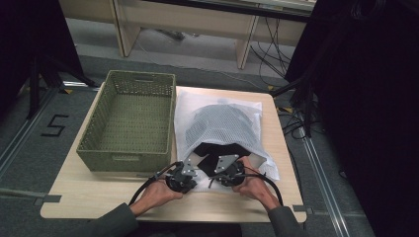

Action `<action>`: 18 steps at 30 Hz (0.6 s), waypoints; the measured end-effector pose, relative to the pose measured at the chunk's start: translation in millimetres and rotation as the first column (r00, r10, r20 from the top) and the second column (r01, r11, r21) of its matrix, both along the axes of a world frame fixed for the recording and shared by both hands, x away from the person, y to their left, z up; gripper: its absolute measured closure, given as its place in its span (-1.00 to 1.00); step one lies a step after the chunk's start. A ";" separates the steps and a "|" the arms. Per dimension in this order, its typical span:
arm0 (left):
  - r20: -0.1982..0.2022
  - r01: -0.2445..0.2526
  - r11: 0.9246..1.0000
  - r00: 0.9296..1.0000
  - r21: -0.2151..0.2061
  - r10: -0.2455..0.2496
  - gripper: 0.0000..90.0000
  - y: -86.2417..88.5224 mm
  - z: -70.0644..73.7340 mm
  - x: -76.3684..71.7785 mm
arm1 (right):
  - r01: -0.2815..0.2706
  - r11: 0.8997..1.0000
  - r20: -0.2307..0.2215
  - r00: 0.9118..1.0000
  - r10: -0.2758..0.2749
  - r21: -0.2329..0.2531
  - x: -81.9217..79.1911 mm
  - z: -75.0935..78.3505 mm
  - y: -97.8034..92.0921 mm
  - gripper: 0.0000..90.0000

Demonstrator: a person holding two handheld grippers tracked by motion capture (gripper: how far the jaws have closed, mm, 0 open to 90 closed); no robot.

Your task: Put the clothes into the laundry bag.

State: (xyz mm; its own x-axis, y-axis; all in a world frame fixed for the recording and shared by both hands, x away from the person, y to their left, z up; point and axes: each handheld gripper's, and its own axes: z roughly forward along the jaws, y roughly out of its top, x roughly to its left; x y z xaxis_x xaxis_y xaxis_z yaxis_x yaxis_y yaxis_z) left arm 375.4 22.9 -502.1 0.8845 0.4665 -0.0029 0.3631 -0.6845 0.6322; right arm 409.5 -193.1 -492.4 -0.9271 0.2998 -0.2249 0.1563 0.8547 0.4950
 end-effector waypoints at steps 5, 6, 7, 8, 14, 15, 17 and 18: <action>0.006 0.010 1.000 1.000 0.013 -0.010 0.96 -0.4 0.8 -0.4 | -0.010 0.999 0.015 1.000 0.010 0.030 17.3 -1.1 3.7 0.96; 0.009 0.009 1.000 1.000 0.013 -0.010 0.96 -0.7 0.7 -0.7 | 0.033 0.999 0.011 0.999 -0.034 0.036 18.2 0.7 4.4 0.96; 0.013 0.006 1.000 1.000 0.005 -0.006 0.96 -1.1 0.0 -1.0 | 0.067 0.995 0.019 0.997 -0.069 0.071 24.9 6.7 3.5 0.96; 0.013 0.001 1.000 1.000 0.006 -0.001 0.96 -1.6 0.2 -1.5 | 0.067 0.995 0.019 0.997 -0.069 0.071 24.9 6.7 3.5 0.96; 0.014 -0.015 1.000 1.000 -0.011 0.016 0.97 -4.0 -0.4 -4.3 | 0.227 0.974 0.090 0.970 -0.227 0.009 54.3 1.8 5.8 0.96; 0.024 0.009 1.000 1.000 0.012 -0.009 0.97 -2.9 0.7 -4.6 | 0.236 0.972 0.098 0.968 -0.233 -0.023 60.1 -0.8 6.4 0.96; 0.025 0.022 0.999 0.999 0.031 -0.023 0.98 -2.0 1.4 -4.2 | 0.291 0.957 0.125 0.950 -0.287 -0.016 67.9 -2.4 8.1 0.96; 0.021 0.016 0.999 1.000 0.027 -0.017 0.98 -2.1 1.1 -5.1 | 0.291 0.957 0.125 0.950 -0.287 -0.016 67.9 -2.4 8.1 0.96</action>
State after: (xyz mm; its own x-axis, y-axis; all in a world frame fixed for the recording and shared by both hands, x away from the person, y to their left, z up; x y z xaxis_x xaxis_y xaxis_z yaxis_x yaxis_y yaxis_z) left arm 370.3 20.8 -501.0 0.8919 0.4514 0.0288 0.3379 -0.7074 0.6208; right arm 477.4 -185.0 -494.8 -0.7674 0.5414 -0.3435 0.3405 0.7980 0.4972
